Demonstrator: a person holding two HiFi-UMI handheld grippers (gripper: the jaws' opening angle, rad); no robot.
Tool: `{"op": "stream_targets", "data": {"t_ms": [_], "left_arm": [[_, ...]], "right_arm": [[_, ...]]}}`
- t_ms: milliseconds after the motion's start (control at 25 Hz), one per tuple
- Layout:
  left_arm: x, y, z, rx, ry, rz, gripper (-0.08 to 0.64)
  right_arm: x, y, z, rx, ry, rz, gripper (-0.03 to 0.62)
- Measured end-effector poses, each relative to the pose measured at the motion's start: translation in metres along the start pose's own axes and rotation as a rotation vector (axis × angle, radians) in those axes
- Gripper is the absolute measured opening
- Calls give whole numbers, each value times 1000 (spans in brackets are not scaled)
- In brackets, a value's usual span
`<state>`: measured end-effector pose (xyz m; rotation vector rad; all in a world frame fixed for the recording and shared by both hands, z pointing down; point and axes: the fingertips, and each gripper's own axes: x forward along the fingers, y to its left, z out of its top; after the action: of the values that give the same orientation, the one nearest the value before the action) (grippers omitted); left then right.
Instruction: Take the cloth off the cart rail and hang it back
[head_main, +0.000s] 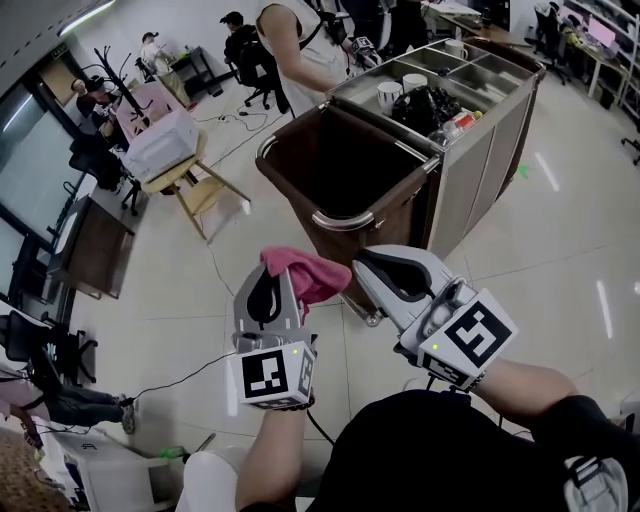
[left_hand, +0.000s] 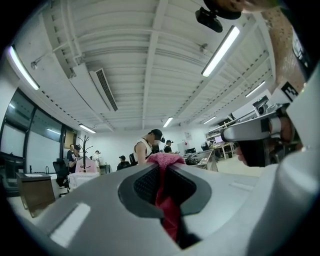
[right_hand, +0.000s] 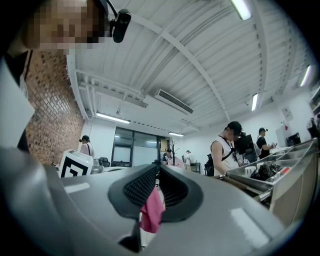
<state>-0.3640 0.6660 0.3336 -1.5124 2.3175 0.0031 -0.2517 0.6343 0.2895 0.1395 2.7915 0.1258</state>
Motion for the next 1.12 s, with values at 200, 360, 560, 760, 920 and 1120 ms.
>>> {"op": "stream_targets", "data": {"t_ms": [200, 360, 560, 760, 920, 1120], "left_arm": [[-36, -6, 22, -15, -13, -58, 13], [-57, -14, 53, -34, -27, -109, 14], [-78, -18, 74, -58, -57, -164, 14], [-87, -41, 81, -56, 4, -196, 13], [-88, -52, 86, -59, -20, -193, 13], [-80, -69, 78, -44, 30, -194, 12]], "right_arm": [[-3, 41, 14, -17, 2, -24, 20], [-5, 68, 37, -34, 12, -43, 20], [-7, 93, 45, -54, 30, -72, 20], [-21, 92, 59, -56, 29, -81, 20], [-28, 90, 61, -57, 26, -73, 20], [-38, 73, 62, -47, 19, -67, 20]]}}
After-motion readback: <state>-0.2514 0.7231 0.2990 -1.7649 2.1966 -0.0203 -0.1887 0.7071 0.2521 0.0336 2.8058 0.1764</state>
